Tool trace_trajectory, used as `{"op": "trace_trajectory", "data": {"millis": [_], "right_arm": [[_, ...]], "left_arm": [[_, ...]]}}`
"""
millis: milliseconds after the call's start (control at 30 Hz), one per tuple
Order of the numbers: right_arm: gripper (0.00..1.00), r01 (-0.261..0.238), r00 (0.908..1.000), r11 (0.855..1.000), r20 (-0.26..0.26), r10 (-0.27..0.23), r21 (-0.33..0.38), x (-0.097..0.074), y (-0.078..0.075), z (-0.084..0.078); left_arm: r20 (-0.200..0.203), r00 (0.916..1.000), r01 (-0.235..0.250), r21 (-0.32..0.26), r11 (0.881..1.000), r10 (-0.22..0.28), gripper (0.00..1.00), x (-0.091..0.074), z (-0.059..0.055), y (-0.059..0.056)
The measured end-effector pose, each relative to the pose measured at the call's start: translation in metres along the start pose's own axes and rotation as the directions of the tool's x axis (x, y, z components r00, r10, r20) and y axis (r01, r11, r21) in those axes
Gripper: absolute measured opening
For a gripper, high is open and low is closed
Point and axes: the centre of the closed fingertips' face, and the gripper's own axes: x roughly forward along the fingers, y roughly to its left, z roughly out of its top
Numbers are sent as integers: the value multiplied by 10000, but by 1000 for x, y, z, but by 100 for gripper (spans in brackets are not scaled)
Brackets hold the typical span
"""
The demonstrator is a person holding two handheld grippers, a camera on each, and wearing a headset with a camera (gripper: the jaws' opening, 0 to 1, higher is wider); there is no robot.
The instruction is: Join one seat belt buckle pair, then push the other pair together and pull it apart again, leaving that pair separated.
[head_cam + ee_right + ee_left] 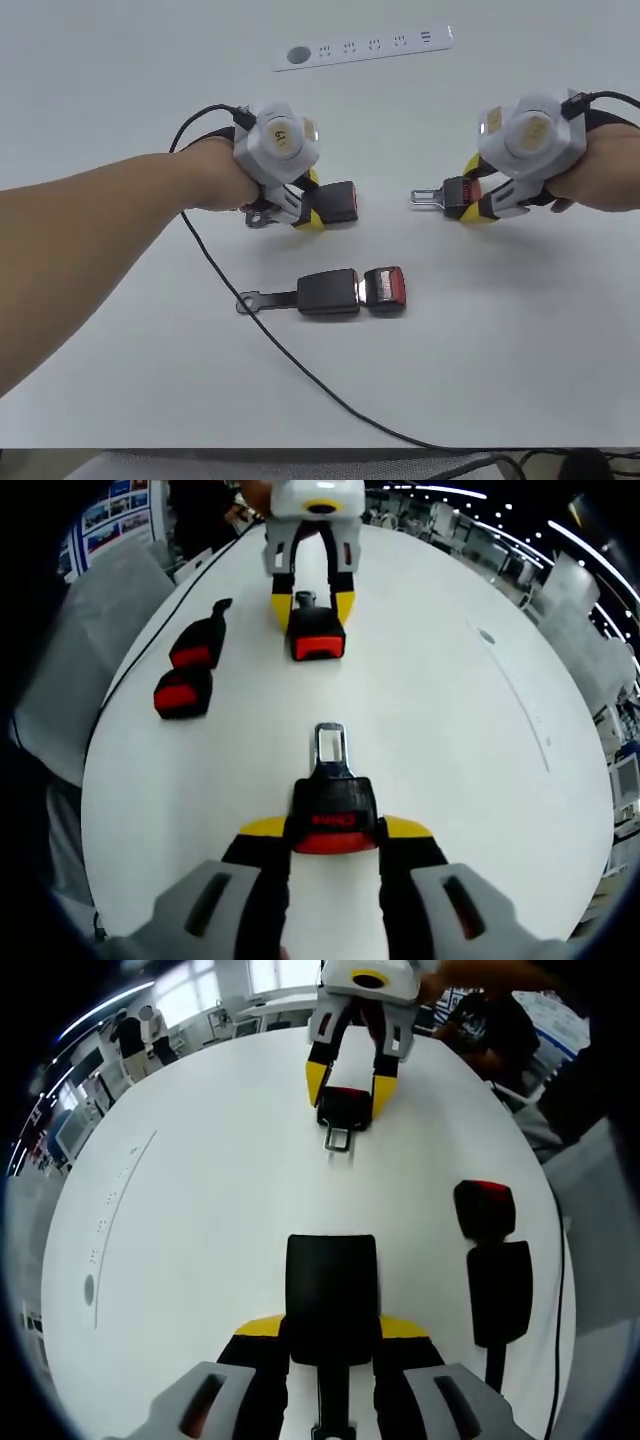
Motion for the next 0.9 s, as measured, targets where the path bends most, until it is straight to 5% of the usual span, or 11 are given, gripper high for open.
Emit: {"op": "trace_trajectory", "data": {"millis": [367, 667, 733, 900], "right_arm": [[35, 161, 9994, 9998, -302, -158, 75, -9, -5, -21], [46, 1119, 9918, 9935, -595, -1129, -207, -15, -14, -22], [47, 1230, 9919, 9919, -344, -1219, 325, -19, -11, -20], [52, 1767, 9819, 9742, 438, -1844, 1404, -36, -8, -10]], "left_arm": [[-122, 9999, -38, 101, 9999, 40, 33, 0, 0, 0], [-192, 9988, -452, -16, 9990, 452, 36, -2, 1, 1], [-347, 9970, -692, 115, 9975, 695, 44, -5, -2, -3], [252, 9887, -1471, -295, 9887, 1478, 49, -29, -1, -6]]}}
